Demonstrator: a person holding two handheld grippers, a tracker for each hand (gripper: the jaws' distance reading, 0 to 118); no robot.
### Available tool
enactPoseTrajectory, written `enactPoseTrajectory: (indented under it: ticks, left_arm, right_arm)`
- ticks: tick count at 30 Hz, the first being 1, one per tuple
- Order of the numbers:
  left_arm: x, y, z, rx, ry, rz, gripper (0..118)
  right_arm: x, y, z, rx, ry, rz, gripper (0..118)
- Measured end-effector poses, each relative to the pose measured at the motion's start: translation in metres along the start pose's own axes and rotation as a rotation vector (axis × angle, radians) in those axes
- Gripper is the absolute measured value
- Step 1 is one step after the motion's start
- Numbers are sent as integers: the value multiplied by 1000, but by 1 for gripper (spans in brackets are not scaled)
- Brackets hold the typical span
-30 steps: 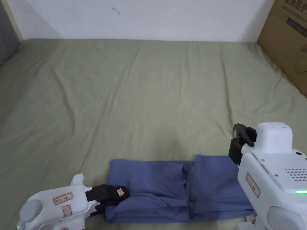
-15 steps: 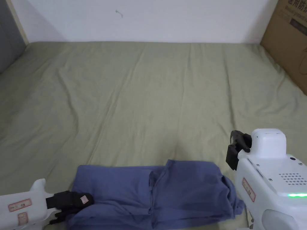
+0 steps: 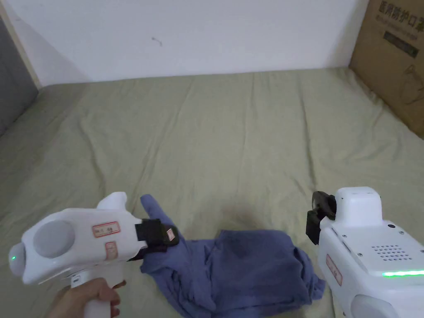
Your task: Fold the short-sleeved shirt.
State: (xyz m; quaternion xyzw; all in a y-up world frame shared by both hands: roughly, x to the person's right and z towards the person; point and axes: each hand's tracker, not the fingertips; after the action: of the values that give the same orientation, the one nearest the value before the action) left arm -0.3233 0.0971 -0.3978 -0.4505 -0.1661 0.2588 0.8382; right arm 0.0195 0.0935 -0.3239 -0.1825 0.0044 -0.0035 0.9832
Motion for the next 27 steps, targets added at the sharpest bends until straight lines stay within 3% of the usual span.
enactPoseTrajectory:
  ticks: [6, 12, 16, 17, 23, 24, 26, 27]
  left_arm:
    - [87, -14, -72, -126, -99, -160, 9]
    - [123, -51, -149, -332, -118, -262, 14]
    - [122, -63, -169, -370, -111, -256, 91]
    - [119, -62, -168, -363, -102, -244, 94]
    - [96, -35, -122, -207, -100, -150, 89]
    - [88, -33, -115, -175, -76, -137, 79]
    - [73, -27, -107, -121, -30, -119, 24]
    - [66, -28, -106, -109, 4, -115, 5]
  right_arm:
    - [24, -3, 5, 6, -25, 1, 1]
    - [57, -14, 2, -36, -68, -66, 1]
    - [72, -21, -1, -54, -86, -100, 1]
    - [75, -22, -1, -57, -87, -102, 1]
    - [79, -24, -5, -69, -91, -111, 1]
    - [79, -25, -6, -69, -88, -117, 1]
    - [77, -24, -7, -68, -85, -115, 1]
    - [75, -24, -7, -68, -80, -110, 1]
